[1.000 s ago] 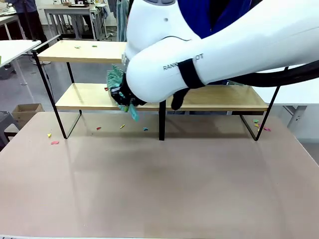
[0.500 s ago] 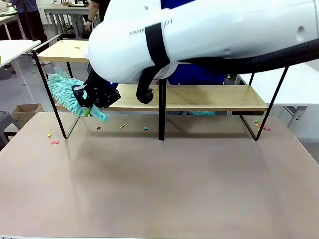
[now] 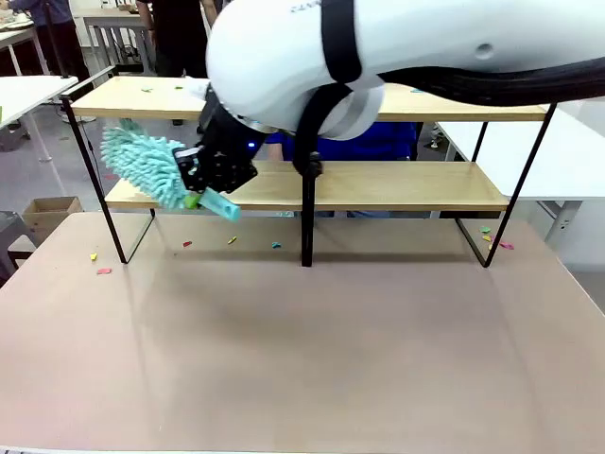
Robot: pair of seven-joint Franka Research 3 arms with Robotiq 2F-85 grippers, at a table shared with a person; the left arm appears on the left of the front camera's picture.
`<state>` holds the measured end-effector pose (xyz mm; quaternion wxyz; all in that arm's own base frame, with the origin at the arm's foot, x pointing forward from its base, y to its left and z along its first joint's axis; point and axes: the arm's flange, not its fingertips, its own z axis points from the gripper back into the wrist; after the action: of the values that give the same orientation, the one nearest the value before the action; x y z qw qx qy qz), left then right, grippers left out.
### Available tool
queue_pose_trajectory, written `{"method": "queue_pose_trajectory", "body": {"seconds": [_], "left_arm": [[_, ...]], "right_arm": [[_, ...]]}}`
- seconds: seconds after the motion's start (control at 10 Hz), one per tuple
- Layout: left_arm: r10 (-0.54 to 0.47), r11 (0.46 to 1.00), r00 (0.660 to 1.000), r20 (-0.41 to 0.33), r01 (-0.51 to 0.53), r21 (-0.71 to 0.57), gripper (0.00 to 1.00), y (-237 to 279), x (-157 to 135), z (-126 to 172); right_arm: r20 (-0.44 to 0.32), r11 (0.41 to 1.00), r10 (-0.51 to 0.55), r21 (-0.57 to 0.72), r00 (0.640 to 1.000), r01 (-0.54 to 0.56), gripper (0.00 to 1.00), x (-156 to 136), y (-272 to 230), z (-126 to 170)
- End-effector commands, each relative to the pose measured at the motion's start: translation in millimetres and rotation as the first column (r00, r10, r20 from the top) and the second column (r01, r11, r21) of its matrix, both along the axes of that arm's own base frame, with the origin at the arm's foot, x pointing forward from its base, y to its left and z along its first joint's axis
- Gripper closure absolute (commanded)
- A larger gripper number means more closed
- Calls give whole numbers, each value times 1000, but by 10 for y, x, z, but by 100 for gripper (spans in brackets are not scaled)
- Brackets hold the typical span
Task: Clean the shelves.
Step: Clean a randomly selected level of the Shelf with the Duster.
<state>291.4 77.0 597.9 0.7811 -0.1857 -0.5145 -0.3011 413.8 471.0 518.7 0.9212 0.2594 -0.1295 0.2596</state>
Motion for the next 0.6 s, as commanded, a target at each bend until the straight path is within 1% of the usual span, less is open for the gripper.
{"method": "queue_pose_trajectory", "body": {"seconds": [0.0,0.2,0.4,0.5], "left_arm": [[-11,1000,1000,8,11,-4,0,9,7,-10],[-11,1000,1000,8,11,-4,0,9,7,-10],[-11,1000,1000,8,11,-4,0,9,7,-10],[-11,1000,1000,8,11,-4,0,9,7,-10]], "right_arm": [[3,1000,-11,10,1000,11,88,-165,-283,-28],[-45,997,70,18,997,-69,88,-233,-463,-14],[-81,988,136,86,987,-129,88,-374,-801,137],[-66,994,97,59,993,-93,88,-418,-912,171]]}}
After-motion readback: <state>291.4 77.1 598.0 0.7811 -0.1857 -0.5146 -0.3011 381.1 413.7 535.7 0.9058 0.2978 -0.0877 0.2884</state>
